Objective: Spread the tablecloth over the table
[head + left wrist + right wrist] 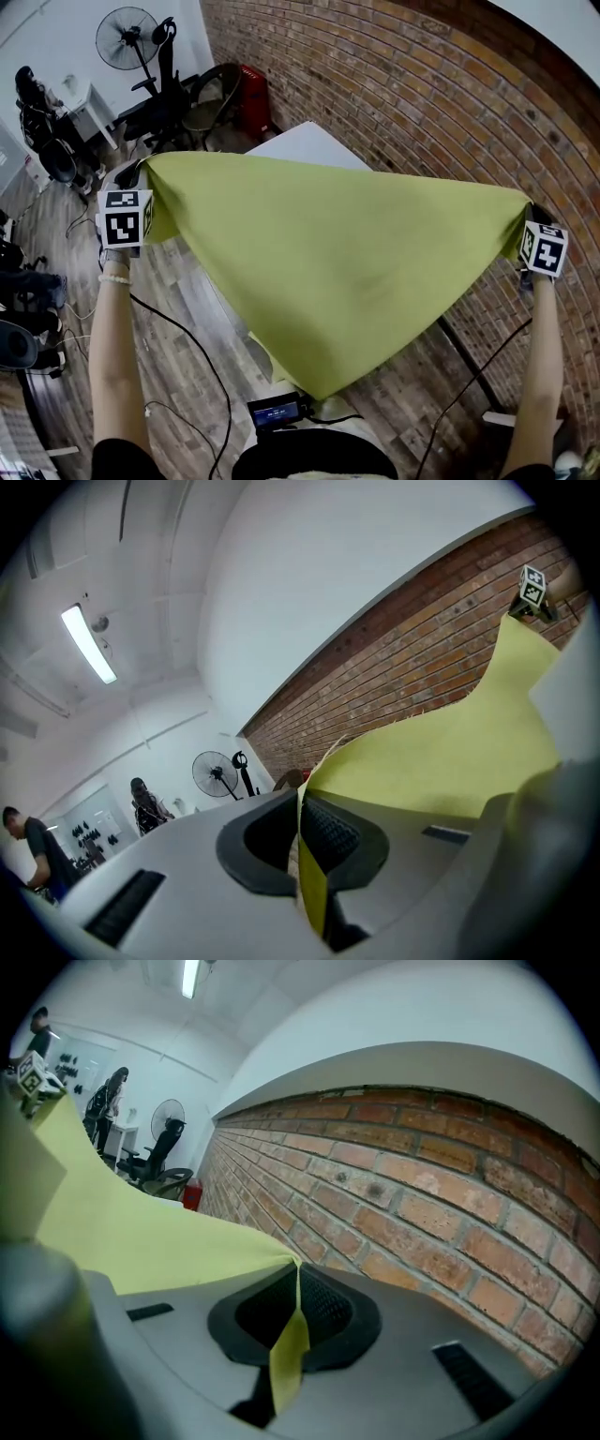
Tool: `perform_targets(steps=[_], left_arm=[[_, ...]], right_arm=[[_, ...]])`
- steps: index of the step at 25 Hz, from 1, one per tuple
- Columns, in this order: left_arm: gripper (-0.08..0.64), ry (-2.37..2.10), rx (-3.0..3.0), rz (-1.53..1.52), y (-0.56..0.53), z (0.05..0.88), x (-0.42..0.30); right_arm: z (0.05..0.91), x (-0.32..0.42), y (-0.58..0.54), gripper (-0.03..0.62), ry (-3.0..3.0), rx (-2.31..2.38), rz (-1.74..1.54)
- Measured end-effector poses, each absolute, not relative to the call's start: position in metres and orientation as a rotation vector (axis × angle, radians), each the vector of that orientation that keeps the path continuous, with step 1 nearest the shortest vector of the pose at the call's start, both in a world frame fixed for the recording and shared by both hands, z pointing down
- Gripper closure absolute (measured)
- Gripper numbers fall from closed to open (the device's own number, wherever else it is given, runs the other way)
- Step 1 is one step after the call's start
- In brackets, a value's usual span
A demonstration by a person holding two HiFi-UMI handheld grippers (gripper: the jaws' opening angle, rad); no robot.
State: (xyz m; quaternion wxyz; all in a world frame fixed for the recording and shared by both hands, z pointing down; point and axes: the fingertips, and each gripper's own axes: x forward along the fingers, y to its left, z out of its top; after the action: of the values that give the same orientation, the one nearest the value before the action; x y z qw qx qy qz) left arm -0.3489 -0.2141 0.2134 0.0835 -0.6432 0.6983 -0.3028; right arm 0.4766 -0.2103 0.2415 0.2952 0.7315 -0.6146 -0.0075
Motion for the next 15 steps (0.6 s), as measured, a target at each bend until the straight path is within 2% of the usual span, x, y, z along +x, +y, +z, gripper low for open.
perform_targets(steps=[15], left_arm=[[0.546, 2.048, -1.926, -1.027, -0.327, 0.236, -0.376]], right_arm=[[0.249, 0.472, -0.297, 0.558, -1.514, 1.939, -0.023]])
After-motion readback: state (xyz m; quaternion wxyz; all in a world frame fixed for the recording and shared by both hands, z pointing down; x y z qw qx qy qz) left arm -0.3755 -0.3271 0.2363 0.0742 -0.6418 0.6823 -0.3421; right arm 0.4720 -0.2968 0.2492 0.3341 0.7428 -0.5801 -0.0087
